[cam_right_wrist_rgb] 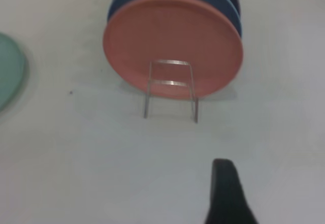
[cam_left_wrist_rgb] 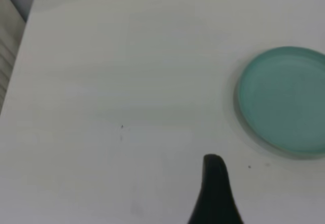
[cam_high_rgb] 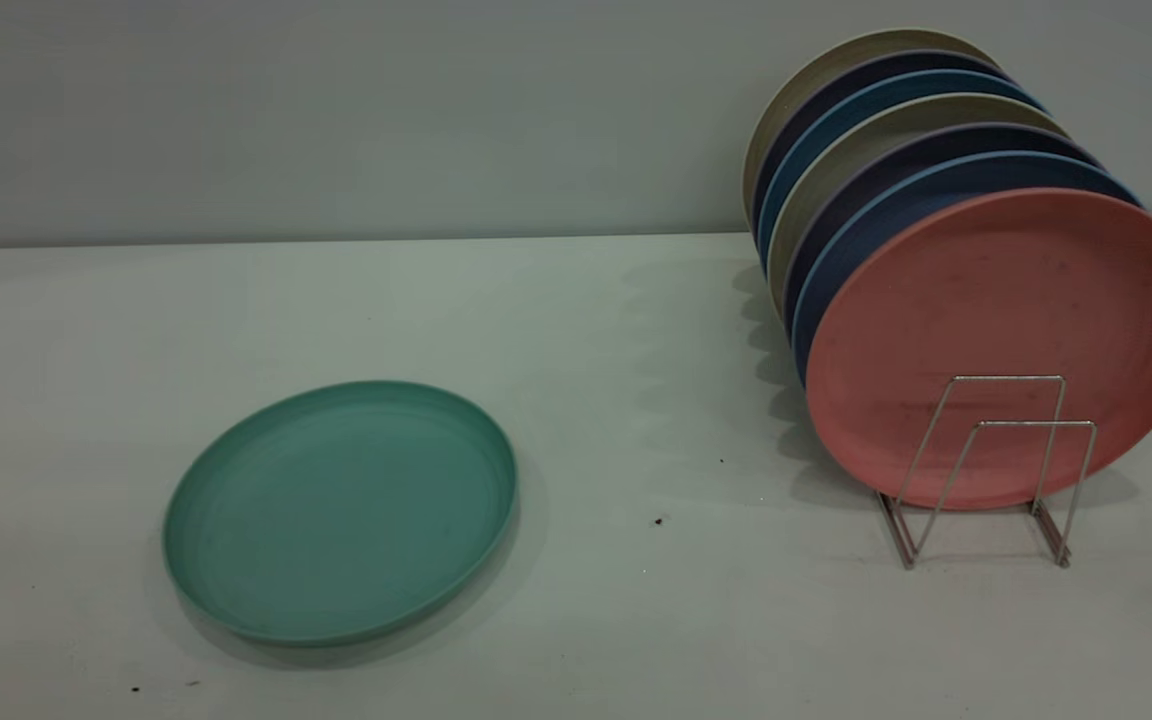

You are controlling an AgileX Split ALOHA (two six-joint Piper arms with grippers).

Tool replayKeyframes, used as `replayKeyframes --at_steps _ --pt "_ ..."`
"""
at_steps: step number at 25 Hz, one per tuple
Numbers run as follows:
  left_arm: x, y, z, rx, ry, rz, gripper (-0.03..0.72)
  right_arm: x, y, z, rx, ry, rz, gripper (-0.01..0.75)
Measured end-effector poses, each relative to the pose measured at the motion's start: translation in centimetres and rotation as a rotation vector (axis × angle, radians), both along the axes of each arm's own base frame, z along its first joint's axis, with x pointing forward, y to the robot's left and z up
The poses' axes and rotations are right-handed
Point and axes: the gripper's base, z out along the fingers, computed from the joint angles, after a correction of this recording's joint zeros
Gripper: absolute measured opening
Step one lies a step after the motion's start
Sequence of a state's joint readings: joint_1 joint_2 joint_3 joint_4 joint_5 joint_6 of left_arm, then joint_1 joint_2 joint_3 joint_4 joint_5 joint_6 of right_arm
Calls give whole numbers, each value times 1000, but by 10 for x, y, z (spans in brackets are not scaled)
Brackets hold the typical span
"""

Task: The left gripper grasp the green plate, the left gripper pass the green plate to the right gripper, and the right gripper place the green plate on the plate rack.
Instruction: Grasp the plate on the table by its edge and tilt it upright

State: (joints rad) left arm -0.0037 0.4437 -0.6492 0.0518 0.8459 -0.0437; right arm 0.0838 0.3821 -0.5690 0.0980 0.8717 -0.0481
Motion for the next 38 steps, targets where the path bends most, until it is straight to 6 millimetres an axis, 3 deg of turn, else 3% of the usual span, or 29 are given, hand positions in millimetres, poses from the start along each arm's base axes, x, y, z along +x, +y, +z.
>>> replayKeyframes --at_steps 5,9,14,18,23,26,33,38 --pt "67 -2 3 -12 128 -9 580 53 5 13 -40 46 34 533" --pt "115 -7 -6 -59 251 -34 580 94 13 14 -22 39 88 534" --pt "169 -17 -34 -102 403 -157 580 144 33 -3 15 90 214 534" --pt "207 -26 -68 -163 498 -247 580 177 71 -22 37 147 377 534" --pt "249 -30 -118 -200 590 -305 580 199 121 -56 89 253 509 535" --pt "270 -25 -147 -211 651 -310 580 207 141 -75 138 309 536 535" --pt "309 -12 -196 -210 703 -310 580 226 162 -105 253 349 567 535" --pt "315 -12 -231 -202 751 -331 580 230 170 -121 341 383 579 535"
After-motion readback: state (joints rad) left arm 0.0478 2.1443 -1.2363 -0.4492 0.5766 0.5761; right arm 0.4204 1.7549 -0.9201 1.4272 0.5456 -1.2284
